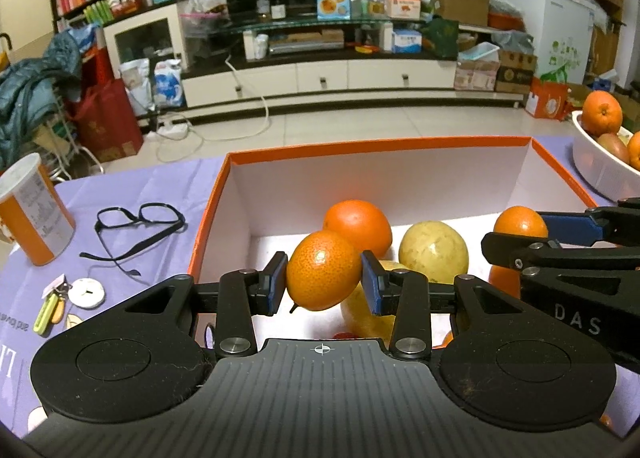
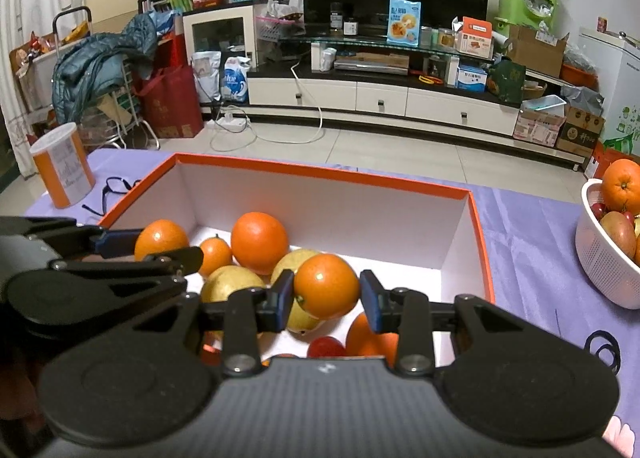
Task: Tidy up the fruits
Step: 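Carry the tangerines in both grippers over the box and hold them there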
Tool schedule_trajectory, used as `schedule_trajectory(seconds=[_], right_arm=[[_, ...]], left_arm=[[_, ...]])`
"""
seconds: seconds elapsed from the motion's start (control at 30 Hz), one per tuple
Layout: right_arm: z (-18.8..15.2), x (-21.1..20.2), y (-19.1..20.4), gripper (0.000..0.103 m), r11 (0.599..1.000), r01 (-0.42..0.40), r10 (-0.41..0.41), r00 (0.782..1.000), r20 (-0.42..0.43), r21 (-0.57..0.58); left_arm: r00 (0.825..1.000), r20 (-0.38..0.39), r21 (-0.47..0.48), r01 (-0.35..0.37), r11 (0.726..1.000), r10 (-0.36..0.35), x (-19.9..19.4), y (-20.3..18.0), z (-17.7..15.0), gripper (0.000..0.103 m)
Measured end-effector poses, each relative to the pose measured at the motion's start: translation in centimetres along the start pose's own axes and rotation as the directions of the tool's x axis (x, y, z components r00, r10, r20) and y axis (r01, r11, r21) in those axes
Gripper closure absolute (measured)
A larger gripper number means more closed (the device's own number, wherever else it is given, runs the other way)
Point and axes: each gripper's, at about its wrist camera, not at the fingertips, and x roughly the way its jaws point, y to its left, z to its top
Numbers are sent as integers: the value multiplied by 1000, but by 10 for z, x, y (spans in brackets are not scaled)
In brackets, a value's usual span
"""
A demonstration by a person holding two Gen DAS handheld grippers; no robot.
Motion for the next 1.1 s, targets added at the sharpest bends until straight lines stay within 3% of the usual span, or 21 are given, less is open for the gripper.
schedule_trajectory(seconds=[0.5, 1.1], right_arm=[[-4, 9, 3, 65, 1000, 0, 0, 1000, -21, -4], [-4, 11, 6, 65, 1000, -1, 1, 999, -47, -5]], left_arm=[[999, -11, 33, -39, 999, 39, 5, -6, -3, 95], [999, -40, 3, -15, 1000, 15, 9, -4, -6, 95]])
